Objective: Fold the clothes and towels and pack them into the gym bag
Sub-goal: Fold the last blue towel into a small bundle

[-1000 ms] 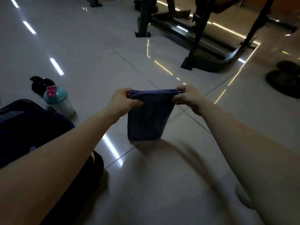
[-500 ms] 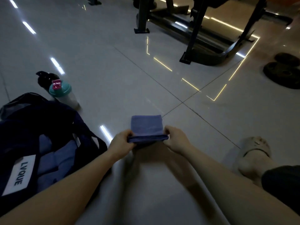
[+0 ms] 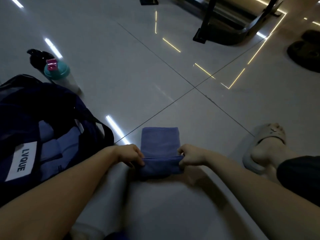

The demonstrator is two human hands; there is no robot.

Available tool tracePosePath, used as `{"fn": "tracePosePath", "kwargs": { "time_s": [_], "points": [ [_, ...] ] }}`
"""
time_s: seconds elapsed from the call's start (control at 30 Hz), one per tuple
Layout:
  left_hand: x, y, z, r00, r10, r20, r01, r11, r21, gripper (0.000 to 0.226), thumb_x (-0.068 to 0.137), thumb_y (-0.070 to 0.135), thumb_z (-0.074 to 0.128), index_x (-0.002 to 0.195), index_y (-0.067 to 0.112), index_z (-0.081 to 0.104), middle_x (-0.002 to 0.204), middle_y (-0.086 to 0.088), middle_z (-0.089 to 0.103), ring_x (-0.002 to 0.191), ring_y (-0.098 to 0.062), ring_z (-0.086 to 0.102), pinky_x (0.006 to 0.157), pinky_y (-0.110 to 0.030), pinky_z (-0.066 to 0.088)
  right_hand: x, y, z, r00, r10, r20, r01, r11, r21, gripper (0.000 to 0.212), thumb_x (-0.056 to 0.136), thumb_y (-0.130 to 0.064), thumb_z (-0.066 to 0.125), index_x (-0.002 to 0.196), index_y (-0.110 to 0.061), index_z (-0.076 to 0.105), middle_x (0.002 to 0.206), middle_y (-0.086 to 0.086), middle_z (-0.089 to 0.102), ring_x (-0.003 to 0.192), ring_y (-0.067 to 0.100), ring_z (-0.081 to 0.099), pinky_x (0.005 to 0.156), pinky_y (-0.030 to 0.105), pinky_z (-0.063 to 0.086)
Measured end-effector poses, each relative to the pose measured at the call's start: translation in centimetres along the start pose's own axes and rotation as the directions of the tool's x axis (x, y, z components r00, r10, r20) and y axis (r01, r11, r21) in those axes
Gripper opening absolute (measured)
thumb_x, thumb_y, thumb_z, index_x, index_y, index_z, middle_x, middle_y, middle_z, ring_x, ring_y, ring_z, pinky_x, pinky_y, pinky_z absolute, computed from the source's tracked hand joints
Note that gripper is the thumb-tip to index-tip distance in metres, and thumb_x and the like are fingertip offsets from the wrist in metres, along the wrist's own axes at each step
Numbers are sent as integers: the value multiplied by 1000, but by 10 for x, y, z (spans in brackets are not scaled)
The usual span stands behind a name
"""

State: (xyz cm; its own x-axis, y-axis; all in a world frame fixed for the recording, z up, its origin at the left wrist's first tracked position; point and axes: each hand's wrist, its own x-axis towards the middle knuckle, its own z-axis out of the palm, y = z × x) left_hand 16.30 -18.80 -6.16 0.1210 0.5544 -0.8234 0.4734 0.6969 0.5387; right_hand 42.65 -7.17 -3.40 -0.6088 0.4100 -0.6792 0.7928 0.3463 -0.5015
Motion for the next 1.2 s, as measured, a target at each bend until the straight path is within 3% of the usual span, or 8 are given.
{"fn": "tracePosePath", "kwargs": {
  "time_s": [0.07, 0.13, 0.37, 0.43, 0.57, 0.77, 1.07, 1.2],
  "points": [
    [0, 5, -6, 1000, 16, -12, -18, 995, -100, 13, 79, 14, 79, 92, 15, 78, 79, -1, 73, 80, -16, 67, 83, -31, 56, 1, 5, -11, 999, 16, 47, -23, 987, 158, 16, 68, -10, 74, 73, -10, 59, 74, 9, 60, 72, 24, 62, 71, 46, 57],
    [0, 11, -14, 994, 53, -94, -71, 978, -195, 15, 75, 16, 79, 90, 14, 76, 79, -3, 72, 78, -15, 67, 78, -30, 57, 2, 7, -22, 999, 13, 43, -26, 949, 314, 5, 71, -6, 67, 76, -5, 64, 74, 12, 61, 71, 22, 62, 73, 40, 57],
    [32, 26, -12, 839, 76, -539, -330, 859, -392, 5, 87, 2, 73, 90, 5, 72, 76, -3, 67, 72, -15, 61, 65, -23, 53, 31, 9, -20, 927, 219, -306, 5, 805, 593, 4, 78, 5, 58, 77, 8, 61, 64, 14, 50, 61, 21, 47, 59, 38, 39],
    [44, 26, -8, 803, 61, -593, -341, 863, -373, 4, 86, 4, 75, 86, 7, 73, 74, -1, 67, 72, -14, 61, 66, -24, 51, 44, 13, -15, 905, 264, -332, -11, 798, 603, 10, 80, 4, 60, 82, 13, 64, 65, 13, 56, 60, 21, 52, 59, 37, 42],
    [65, 23, -10, 752, 28, -659, -308, 899, -313, 8, 86, 13, 76, 79, 14, 73, 72, 2, 70, 70, -14, 62, 69, -28, 50, 62, 22, -10, 840, 373, -394, -78, 802, 592, 6, 70, -7, 71, 74, -7, 66, 64, 9, 66, 59, 21, 60, 59, 41, 54],
    [86, 20, -11, 713, 21, -701, -245, 944, -222, 19, 87, 29, 76, 77, 14, 70, 65, 6, 65, 65, -14, 59, 63, -27, 46, 75, 34, -6, 824, 428, -371, -163, 807, 568, 9, 63, -19, 68, 66, -12, 62, 65, 12, 70, 67, 33, 69, 65, 54, 59],
    [85, 31, -5, 613, -26, -790, -56, 996, -76, 35, 90, 48, 66, 75, 17, 63, 70, 3, 64, 68, -17, 60, 60, -30, 39, 70, 24, -4, 788, 437, -434, -251, 871, 422, 8, 78, -20, 64, 72, -15, 63, 76, 4, 70, 76, 26, 66, 71, 38, 56],
    [85, 32, -4, 635, 10, -773, -17, 1000, -1, 36, 97, 48, 56, 78, 17, 58, 70, 6, 58, 72, -22, 57, 62, -31, 36, 72, 28, -3, 798, 411, -440, -222, 880, 419, 10, 83, -25, 64, 78, -18, 60, 76, 0, 67, 77, 25, 64, 68, 35, 51]
  ]
}}
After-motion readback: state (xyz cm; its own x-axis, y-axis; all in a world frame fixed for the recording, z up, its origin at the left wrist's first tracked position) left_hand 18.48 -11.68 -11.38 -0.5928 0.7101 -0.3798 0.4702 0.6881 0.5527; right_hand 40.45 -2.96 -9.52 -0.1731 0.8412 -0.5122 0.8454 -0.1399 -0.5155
